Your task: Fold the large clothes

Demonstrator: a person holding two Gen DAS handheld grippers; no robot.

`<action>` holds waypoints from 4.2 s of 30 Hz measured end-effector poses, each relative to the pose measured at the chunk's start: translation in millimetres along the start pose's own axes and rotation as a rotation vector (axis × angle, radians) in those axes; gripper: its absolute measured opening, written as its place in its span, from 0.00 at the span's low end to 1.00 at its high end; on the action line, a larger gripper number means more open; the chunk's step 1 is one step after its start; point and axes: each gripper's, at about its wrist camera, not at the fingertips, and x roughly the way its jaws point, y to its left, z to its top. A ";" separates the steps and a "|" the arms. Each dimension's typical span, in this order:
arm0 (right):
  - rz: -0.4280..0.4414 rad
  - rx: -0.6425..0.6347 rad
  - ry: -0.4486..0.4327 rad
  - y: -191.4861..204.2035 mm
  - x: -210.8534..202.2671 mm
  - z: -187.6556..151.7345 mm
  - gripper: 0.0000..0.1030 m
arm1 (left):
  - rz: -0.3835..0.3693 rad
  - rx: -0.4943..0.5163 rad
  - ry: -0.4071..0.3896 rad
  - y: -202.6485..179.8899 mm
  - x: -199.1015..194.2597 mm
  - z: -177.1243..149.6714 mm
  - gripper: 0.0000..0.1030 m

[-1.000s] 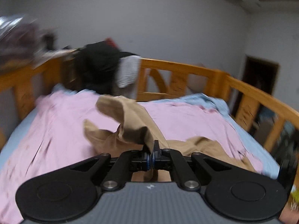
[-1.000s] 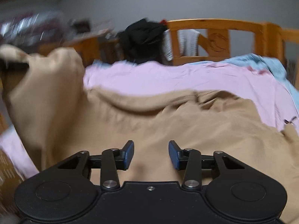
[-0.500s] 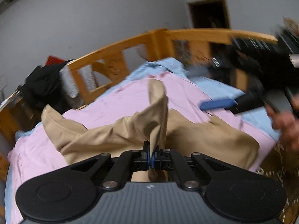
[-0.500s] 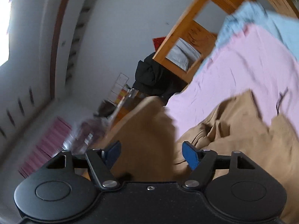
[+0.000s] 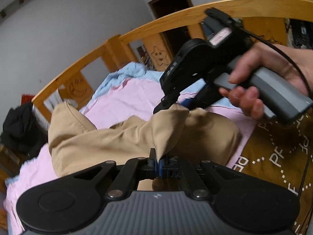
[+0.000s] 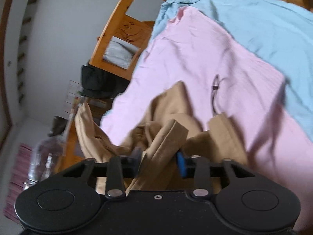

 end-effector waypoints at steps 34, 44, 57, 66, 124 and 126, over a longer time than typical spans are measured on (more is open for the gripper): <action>-0.458 -0.494 -0.091 17.2 -9.6 -29.0 0.25 | -0.284 -0.444 -0.064 74.5 -41.8 -35.5 0.83; -0.217 -0.399 -0.151 54.1 -5.8 -2.8 0.62 | -0.095 -0.905 0.122 161.3 -23.1 -96.6 0.89; -0.191 -0.534 0.001 96.6 75.4 17.4 0.04 | -0.259 -1.026 0.205 156.3 20.4 -131.6 0.83; -0.351 -0.549 0.023 43.6 119.0 14.1 0.05 | -0.250 -0.996 0.215 147.3 26.6 -121.4 0.85; -0.380 -0.951 0.089 75.4 68.0 -122.0 0.35 | -0.123 -0.811 0.252 144.4 22.2 -111.6 0.78; -0.397 -0.956 0.063 68.5 77.5 -128.2 0.33 | -0.119 -0.810 0.258 140.9 26.8 -116.4 0.78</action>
